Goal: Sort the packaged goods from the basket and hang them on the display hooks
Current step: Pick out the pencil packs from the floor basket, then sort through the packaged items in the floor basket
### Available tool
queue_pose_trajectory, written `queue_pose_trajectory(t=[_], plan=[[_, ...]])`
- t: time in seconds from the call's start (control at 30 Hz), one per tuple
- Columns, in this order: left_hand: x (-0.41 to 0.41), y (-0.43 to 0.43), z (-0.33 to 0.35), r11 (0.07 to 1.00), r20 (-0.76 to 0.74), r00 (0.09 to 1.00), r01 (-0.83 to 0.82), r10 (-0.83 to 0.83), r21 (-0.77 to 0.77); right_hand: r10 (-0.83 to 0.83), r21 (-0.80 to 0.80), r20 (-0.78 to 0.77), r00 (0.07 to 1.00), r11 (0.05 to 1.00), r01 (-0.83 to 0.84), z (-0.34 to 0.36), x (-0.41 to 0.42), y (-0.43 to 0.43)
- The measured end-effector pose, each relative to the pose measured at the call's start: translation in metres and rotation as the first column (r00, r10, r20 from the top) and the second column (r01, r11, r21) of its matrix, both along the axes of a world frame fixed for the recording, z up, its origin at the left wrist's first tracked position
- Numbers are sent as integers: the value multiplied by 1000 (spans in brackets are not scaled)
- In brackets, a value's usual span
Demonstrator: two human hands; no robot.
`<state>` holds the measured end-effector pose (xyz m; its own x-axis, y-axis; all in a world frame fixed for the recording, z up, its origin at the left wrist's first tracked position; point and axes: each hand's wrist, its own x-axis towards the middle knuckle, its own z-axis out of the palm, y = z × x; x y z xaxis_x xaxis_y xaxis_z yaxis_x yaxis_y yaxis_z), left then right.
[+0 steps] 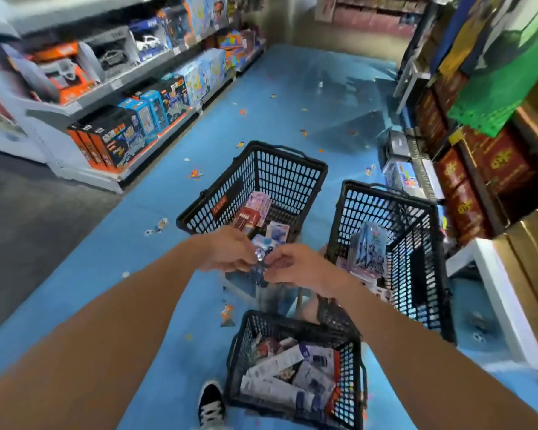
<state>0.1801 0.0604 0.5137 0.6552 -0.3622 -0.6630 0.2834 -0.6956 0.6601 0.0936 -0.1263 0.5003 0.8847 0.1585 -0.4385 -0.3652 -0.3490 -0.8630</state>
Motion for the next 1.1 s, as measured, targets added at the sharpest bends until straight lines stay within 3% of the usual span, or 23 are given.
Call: queue_pose_trajectory(t=[0.1, 0.27, 0.4, 0.57, 0.7, 0.83, 0.97, 1.1], plan=[[-42, -3, -5, 991, -109, 987, 128, -122, 49, 153, -6, -151, 977, 988, -156, -13, -37, -5], [-88, -7, -80, 970, -60, 980, 197, -190, 140, 155, -60, -365, 918, 980, -189, -91, -88, 0], [-110, -7, -180, 951, 54, 977, 188, -206, 246, 95, -250, -379, 920, 947, -200, -193, -117, 10], [-136, -8, -330, 898, 35, 947, 292, -320, 330, 16, -480, -349, 937, 856, -193, -357, -151, 23], [-158, -12, -451, 858, 28, 914, 370, -406, 356, -132, -526, -349, 928, 847, -77, -478, -170, 27], [-166, -19, -575, 873, 123, 917, 312, -380, 374, -310, -447, -308, 899, 882, 151, -589, -173, 14], [-161, -41, -665, 849, 226, 861, 344, -456, 400, -145, -551, -289, 946, 834, -41, -679, -152, -10], [-149, -69, -725, 697, 235, 705, 486, -669, 527, 154, -604, -390, 908, 701, -379, -716, -123, -29]])
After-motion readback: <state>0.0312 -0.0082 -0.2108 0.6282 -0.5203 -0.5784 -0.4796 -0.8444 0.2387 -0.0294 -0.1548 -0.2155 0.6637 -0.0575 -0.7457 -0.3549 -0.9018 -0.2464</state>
